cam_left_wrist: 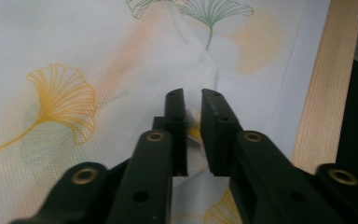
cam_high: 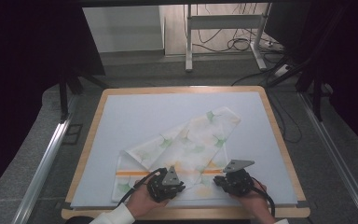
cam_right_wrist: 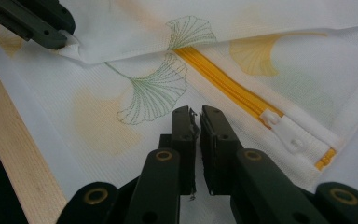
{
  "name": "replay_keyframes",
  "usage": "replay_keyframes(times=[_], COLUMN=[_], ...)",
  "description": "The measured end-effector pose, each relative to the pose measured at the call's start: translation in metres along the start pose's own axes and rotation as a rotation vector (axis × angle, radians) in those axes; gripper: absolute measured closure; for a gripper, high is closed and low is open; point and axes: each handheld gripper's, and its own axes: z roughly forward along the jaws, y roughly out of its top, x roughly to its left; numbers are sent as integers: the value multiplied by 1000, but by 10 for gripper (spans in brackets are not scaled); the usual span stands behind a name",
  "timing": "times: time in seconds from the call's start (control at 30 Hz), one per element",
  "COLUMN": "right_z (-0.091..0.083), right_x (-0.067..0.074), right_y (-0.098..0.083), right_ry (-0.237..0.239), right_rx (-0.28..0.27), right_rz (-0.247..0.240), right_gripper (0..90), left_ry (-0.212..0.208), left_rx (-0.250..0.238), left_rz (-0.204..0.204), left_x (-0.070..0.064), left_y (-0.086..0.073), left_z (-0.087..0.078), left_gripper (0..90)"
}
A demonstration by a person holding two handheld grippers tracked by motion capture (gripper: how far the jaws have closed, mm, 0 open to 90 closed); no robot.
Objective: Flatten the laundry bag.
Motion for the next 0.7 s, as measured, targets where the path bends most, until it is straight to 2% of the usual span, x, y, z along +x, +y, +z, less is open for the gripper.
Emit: replay_keyframes(times=[0.1,0.23,0.37,0.5,0.7], right_z=[0,0,0,0,0], right_x=[0,0,0,0,0], right_y=[0,0,0,0,0], right_ry=[-2,-1,1,1,-1], right_rx=[1,1,0,0,1], right_rz=[-1,-1,-2,3,5], right_gripper=[829,829,828,828,825], left_ry=[16,45,46,55,91], left_rx=[3,11,-6,-47,-77], left_rz=[19,30,-1,-39,-66], left_x=[-1,0,9,17,32], left_y=[1,2,3,4,4], left_z=[0,-1,-6,-15,-29], left_gripper=[885,890,891,891,892])
